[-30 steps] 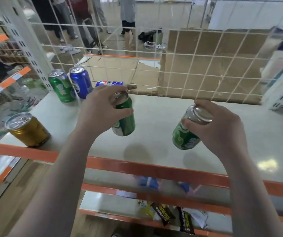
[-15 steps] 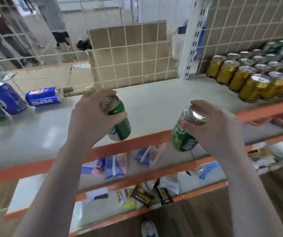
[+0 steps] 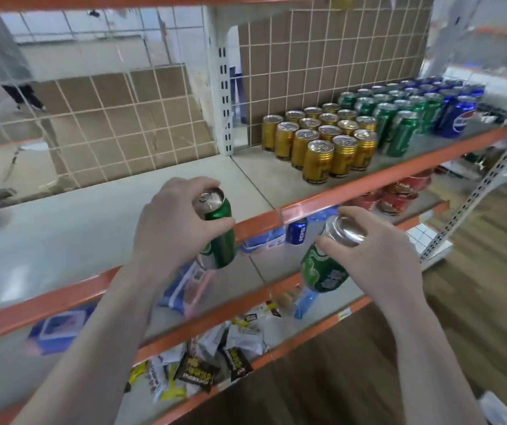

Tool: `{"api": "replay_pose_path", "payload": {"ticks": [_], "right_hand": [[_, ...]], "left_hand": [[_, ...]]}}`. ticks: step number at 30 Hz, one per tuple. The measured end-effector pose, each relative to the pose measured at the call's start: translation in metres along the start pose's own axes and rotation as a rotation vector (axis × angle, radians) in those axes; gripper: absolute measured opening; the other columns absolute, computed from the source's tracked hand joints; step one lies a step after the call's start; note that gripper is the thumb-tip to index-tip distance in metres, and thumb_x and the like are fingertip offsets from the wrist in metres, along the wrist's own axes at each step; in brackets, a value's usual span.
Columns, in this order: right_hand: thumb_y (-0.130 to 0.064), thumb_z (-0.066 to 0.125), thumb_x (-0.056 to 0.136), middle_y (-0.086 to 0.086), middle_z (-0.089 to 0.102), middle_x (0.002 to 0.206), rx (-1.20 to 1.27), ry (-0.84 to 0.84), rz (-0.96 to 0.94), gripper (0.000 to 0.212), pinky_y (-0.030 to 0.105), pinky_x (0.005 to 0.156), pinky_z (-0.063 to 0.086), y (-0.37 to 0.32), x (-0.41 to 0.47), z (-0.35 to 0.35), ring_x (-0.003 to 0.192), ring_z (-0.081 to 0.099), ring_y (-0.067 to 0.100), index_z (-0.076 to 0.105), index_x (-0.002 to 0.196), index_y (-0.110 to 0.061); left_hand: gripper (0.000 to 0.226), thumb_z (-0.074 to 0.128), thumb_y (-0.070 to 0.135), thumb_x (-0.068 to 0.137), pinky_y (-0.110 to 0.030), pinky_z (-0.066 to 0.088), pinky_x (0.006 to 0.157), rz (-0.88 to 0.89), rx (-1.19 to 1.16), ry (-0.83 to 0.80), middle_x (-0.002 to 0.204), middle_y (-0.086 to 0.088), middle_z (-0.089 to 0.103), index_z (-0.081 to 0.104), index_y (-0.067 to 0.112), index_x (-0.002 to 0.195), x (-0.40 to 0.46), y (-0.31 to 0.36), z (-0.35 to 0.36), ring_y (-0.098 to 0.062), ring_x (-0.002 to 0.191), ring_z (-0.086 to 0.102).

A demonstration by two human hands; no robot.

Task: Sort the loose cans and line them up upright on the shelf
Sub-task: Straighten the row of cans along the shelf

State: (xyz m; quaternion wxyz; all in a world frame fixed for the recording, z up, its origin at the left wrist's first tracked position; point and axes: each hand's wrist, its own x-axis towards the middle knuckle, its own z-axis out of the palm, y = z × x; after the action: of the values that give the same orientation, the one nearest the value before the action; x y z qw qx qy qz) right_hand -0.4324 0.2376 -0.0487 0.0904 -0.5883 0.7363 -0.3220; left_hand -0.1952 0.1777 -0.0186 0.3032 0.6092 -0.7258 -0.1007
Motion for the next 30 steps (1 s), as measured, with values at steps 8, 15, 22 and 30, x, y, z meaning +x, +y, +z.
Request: {"api": "replay_pose_path", "payload": {"ticks": [8, 15, 22, 30], "right_hand": [[-0.050, 0.069, 0.074, -0.002, 0.064, 0.113, -0.061, 0.001, -0.004, 0.057, 0.031, 0.079, 0.047, 0.147, 0.089, -0.088, 0.101, 0.058, 0.018, 0.055, 0.127, -0.031], [-0.048, 0.070, 0.074, -0.007, 0.066, 0.111, 0.006, -0.006, 0.054, 0.053, 0.035, 0.086, 0.049, 0.251, 0.170, -0.150, 0.102, 0.059, 0.018, 0.057, 0.123, -0.032], [-0.052, 0.070, 0.069, -0.001, 0.066, 0.114, 0.020, 0.087, 0.118, 0.056, 0.037, 0.082, 0.049, 0.320, 0.255, -0.160, 0.104, 0.059, 0.022, 0.060, 0.121, -0.032], [-0.042, 0.074, 0.071, -0.007, 0.065, 0.096, 0.042, 0.096, 0.107, 0.046, 0.033, 0.074, 0.048, 0.369, 0.350, -0.174, 0.094, 0.060, 0.019, 0.061, 0.114, -0.034]], "left_hand": [[0.055, 0.078, 0.041, 0.070, -0.027, 0.036, 0.083, 0.043, -0.046, 0.019, 0.123, -0.001, 0.058, 0.060, 0.031, 0.121, 0.057, 0.152, 0.120, -0.018, 0.107, 0.053], [0.061, 0.077, 0.047, 0.068, -0.034, 0.043, 0.086, 0.076, -0.050, -0.027, 0.127, 0.000, 0.058, 0.058, 0.032, 0.124, 0.117, 0.259, 0.210, -0.020, 0.112, 0.053], [0.060, 0.075, 0.051, 0.066, -0.027, 0.039, 0.084, 0.177, -0.044, -0.050, 0.124, 0.004, 0.057, 0.059, 0.034, 0.121, 0.198, 0.319, 0.277, -0.016, 0.111, 0.052], [0.060, 0.074, 0.053, 0.063, -0.036, 0.047, 0.091, 0.248, -0.081, -0.128, 0.119, 0.003, 0.058, 0.058, 0.033, 0.118, 0.286, 0.369, 0.337, -0.017, 0.107, 0.053]]}}
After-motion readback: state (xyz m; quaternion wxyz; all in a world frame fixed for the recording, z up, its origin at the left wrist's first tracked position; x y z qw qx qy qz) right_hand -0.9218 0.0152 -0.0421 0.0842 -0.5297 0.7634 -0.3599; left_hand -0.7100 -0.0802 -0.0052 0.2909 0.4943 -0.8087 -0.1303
